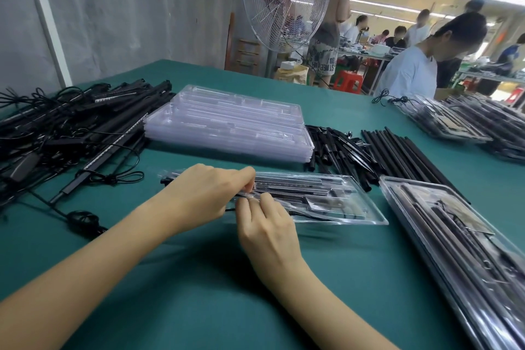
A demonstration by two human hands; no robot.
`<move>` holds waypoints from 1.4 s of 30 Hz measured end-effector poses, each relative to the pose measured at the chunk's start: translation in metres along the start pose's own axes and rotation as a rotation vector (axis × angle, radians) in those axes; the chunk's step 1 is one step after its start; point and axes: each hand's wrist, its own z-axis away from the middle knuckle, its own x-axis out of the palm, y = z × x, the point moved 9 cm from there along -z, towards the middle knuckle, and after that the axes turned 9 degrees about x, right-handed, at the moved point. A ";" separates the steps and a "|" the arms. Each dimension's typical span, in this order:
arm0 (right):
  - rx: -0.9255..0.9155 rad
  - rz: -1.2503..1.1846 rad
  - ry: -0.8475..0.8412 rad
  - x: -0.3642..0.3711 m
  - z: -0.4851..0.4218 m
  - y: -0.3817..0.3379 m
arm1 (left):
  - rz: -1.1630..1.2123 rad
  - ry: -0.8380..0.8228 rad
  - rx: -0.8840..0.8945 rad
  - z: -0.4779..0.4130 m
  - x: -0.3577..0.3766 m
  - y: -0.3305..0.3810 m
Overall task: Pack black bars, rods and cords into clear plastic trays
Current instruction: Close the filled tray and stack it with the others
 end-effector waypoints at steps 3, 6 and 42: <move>-0.003 0.054 -0.034 0.003 0.002 -0.004 | 0.015 -0.011 0.001 0.001 0.002 0.000; -0.012 0.076 -0.068 0.004 0.004 -0.007 | 0.010 0.002 0.018 0.001 0.000 0.000; 0.107 0.047 -0.320 0.015 0.012 -0.012 | 0.072 -0.012 -0.006 -0.001 0.002 -0.006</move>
